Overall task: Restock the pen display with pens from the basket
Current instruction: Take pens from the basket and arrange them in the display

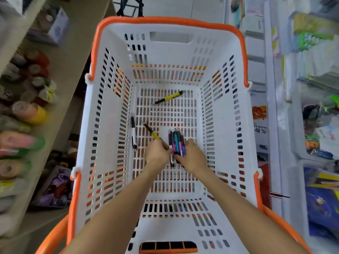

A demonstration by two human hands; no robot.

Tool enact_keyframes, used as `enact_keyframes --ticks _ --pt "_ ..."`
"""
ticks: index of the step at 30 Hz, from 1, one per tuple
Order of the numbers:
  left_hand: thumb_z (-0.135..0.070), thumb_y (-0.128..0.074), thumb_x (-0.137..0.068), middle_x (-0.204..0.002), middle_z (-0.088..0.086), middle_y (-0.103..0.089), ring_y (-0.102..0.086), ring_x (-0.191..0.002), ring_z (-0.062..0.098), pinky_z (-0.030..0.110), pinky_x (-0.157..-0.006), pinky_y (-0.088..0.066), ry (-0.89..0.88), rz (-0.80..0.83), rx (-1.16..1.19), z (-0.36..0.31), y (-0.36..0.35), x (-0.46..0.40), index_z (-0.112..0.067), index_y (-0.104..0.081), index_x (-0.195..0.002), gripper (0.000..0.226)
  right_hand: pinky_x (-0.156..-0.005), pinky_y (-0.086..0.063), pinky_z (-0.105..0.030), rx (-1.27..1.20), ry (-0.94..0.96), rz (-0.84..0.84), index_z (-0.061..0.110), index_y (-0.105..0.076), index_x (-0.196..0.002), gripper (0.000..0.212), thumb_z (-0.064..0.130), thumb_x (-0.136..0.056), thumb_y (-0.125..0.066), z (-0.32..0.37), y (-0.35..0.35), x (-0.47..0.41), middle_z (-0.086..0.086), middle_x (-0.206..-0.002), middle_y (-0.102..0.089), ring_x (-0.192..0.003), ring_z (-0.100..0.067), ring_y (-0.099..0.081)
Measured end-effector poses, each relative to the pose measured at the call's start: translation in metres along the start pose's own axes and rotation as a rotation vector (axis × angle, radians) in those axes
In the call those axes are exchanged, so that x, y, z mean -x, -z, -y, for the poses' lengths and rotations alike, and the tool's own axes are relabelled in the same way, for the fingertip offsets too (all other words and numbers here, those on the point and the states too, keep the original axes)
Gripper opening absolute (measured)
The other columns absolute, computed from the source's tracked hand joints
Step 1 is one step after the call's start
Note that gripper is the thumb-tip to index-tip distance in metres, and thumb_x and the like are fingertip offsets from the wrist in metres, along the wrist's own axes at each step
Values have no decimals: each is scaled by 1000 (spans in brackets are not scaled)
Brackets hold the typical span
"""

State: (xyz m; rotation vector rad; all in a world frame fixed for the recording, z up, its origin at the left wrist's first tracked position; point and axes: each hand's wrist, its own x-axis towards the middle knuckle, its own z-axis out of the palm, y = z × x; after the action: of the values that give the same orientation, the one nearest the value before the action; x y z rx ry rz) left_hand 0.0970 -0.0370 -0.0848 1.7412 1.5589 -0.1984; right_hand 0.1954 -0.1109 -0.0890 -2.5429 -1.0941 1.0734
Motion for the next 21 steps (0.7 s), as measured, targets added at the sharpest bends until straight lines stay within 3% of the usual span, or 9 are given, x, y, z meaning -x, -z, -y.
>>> enact_keyframes --ticks 4,7,10,14,16,18,21 --pt "-38 -68 -86 -78 -2 -71 -63 -64 15 23 -51 -43 80 -37 44 4 0 -3 -18 -74 -95 23 -48 -36 -26 -67 -1 14 14 -41 -118 55 33 -78 -74 -1 0 -2 -5 -100 -66 -81 -21 -63" --pt "-37 -66 -88 -72 -1 -70 -55 -54 11 21 -45 -35 67 -31 62 8 3 -7 -15 -75 -91 24 -57 -42 -28 -127 18 27 16 -44 -122 53 31 -80 -73 2 -1 -3 -3 -104 -65 -85 -20 -64" --pt "-42 -54 -94 -64 6 -66 -52 -50 17 26 -50 -43 62 13 136 5 0 -14 -5 -72 -78 44 -64 -43 -27 -190 49 39 16 -45 -128 43 30 -90 -61 9 -7 -5 -4 -102 -64 -84 -18 -62" --pt "-57 -51 -90 -58 8 -61 -48 -48 19 25 -51 -36 102 95 166 2 2 -22 -11 -51 -53 59 -79 -50 -35 -249 -2 56 18 -38 -139 42 25 -99 -45 14 -14 -3 -7 -115 -60 -97 -22 -60" --pt "-61 -53 -87 -65 8 -65 -55 -57 21 29 -56 -45 97 161 154 2 5 -26 -11 -55 -57 58 -84 -50 -34 -308 -20 91 18 -37 -142 42 19 -100 -42 13 -10 -1 -8 -121 -59 -102 -22 -59" --pt "-62 -56 -84 -70 7 -64 -57 -63 20 31 -64 -51 91 211 107 1 6 -28 -9 -62 -70 55 -78 -49 -28 -426 -53 125 18 -40 -142 41 14 -101 -39 11 -6 -1 -9 -118 -60 -92 -18 -60" --pt "-63 -57 -82 -70 6 -62 -59 -62 19 31 -66 -55 80 237 20 -4 7 -28 -5 -63 -78 59 -85 -52 -36 -616 -159 150 18 -51 -135 37 10 -100 -39 10 -2 -4 -12 -116 -63 -88 -21 -62"
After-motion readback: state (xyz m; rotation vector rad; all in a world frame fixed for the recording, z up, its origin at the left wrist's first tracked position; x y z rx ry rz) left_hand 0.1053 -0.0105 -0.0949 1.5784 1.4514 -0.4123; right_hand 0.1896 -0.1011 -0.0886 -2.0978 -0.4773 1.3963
